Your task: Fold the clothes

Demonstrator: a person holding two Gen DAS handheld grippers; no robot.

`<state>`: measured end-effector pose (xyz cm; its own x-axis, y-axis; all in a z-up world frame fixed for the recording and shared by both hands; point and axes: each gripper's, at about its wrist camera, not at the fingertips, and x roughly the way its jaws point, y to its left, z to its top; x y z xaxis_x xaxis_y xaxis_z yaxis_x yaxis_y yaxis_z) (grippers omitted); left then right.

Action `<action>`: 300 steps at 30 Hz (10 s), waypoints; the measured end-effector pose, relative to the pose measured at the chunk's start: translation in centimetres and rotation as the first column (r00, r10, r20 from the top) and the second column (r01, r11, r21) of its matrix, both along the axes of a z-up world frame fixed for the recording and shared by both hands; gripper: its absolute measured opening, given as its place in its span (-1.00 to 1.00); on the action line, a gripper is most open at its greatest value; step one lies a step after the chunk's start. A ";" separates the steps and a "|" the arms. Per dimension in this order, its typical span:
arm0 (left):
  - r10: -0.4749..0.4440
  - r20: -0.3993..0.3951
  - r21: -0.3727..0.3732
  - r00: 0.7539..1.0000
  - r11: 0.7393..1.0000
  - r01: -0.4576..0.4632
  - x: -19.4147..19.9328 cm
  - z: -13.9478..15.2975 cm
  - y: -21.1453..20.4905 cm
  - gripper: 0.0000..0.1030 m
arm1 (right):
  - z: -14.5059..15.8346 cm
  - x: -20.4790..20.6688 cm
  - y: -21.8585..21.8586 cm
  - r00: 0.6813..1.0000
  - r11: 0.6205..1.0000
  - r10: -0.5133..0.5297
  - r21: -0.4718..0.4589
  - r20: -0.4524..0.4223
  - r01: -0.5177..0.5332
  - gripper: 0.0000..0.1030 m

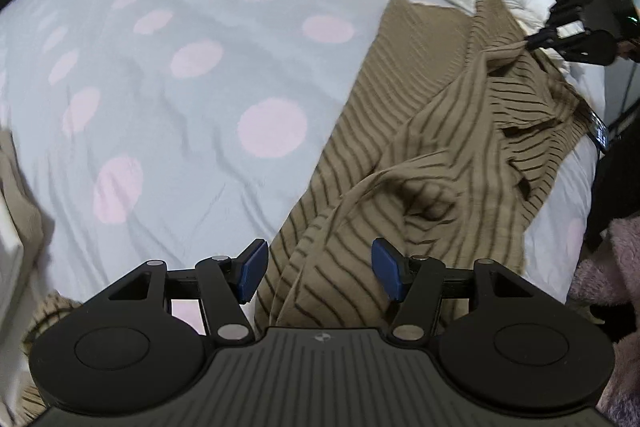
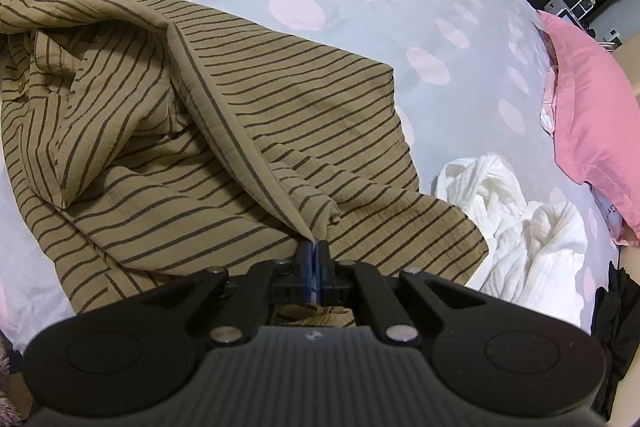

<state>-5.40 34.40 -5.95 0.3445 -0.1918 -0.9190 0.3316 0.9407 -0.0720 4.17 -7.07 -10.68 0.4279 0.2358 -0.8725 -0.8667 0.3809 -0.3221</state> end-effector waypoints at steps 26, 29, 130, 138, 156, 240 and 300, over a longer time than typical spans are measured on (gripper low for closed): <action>0.403 0.312 -0.068 0.860 0.913 -0.403 -6.2 8.6 0.5 -1.00 | 7.0 -3.1 0.1 0.952 0.969 -0.089 0.246 0.293 0.014 -0.97; 0.443 0.397 -0.073 0.804 0.888 -0.454 -7.9 11.5 0.6 -1.00 | 9.5 -4.0 -0.1 0.920 0.953 -0.145 0.302 0.363 0.031 -0.97; 0.449 0.820 -0.295 0.355 0.863 -0.411 -14.2 30.0 -5.0 -1.00 | 29.9 -10.9 1.1 0.369 0.968 -0.140 0.204 0.919 -0.143 -0.96; 0.361 0.915 -0.297 0.180 0.905 -0.303 -19.3 40.5 -10.4 -1.00 | 41.3 -14.5 -2.2 0.224 0.889 -0.384 0.425 0.896 -0.173 -0.96; 0.413 0.911 -0.384 0.009 0.855 -0.350 -23.8 46.2 -11.5 -1.00 | 45.1 -24.8 -6.2 0.332 0.816 -0.313 0.431 0.890 -0.384 -0.96; 0.567 0.273 0.209 0.777 0.753 -0.624 23.7 -8.8 10.0 -1.00 | -8.6 25.5 25.4 0.926 0.976 -0.213 0.120 0.311 0.184 -0.92; 0.712 0.197 -0.188 0.674 0.702 -0.687 29.8 -3.9 10.1 -1.00 | 0.2 27.7 26.4 0.893 0.770 -0.360 0.455 -0.270 0.448 -0.95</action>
<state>24.36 44.52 -9.87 0.6139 0.1192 -0.7803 -0.4034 0.8971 -0.1804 31.90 19.37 -10.45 0.4491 0.4881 -0.7484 -0.6178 0.7748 0.1345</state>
